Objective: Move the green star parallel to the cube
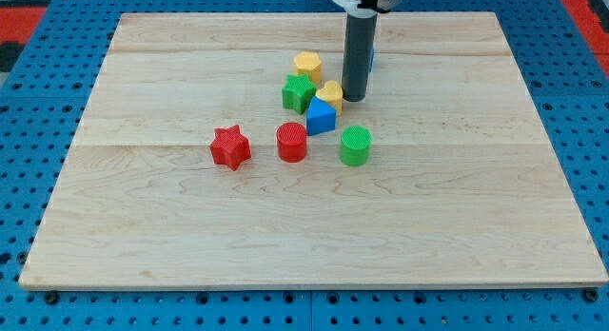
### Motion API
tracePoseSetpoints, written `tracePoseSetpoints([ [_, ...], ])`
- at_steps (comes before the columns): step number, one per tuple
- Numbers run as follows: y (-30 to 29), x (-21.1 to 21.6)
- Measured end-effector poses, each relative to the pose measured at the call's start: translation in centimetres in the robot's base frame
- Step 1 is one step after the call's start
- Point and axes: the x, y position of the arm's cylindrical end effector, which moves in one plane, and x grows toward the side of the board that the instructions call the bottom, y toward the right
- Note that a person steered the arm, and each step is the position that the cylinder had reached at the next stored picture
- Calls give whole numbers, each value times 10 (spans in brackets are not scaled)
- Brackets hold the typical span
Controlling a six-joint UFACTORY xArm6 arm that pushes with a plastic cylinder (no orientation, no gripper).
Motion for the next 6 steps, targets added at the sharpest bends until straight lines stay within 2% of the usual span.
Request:
tracePoseSetpoints([
  [3,31,23],
  [4,24,43],
  [6,-31,38],
])
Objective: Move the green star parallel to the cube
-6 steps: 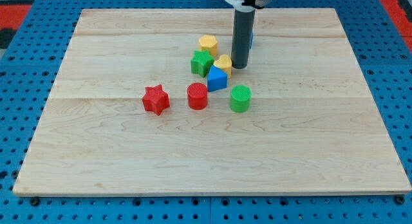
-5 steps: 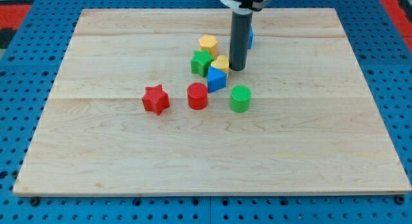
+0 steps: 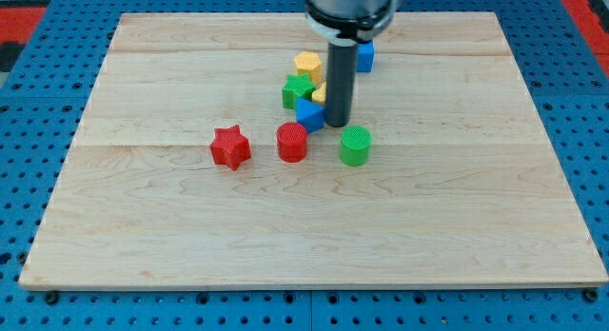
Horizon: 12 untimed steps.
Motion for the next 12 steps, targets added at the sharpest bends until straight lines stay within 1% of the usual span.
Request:
tracePoseSetpoints([
  [1,-10,-20],
  [2,-8,-40],
  [3,-22,-34],
  [4,-42,-17],
  [5,-44,-22],
  [6,-54,-43],
  [9,-60,-67],
  [11,-55,-68],
  [12,-51,-77],
])
